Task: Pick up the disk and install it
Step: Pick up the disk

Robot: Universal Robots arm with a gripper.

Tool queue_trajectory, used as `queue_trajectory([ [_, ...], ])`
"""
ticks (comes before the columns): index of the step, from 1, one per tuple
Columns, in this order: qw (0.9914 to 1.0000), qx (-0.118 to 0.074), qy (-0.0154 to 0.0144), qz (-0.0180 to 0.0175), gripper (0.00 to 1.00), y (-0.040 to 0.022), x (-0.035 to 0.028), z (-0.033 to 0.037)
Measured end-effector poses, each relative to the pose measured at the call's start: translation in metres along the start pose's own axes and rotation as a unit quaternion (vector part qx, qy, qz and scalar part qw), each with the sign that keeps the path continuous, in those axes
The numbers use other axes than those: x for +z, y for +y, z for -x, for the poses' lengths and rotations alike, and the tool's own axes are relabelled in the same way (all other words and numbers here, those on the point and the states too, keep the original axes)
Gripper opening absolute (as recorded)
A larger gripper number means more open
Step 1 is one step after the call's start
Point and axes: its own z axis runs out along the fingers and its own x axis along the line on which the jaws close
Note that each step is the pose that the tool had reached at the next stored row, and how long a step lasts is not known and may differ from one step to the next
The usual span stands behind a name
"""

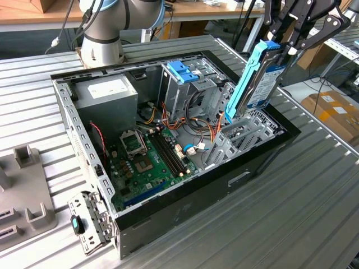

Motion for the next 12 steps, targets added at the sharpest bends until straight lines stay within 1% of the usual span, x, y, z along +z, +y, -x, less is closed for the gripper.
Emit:
queue_trajectory([
  [7,1.0,0.0,0.0,0.0,0.35,0.0,0.0002,-0.0007],
  [12,1.0,0.0,0.0,0.0,0.35,-0.0001,0.0008,-0.004],
])
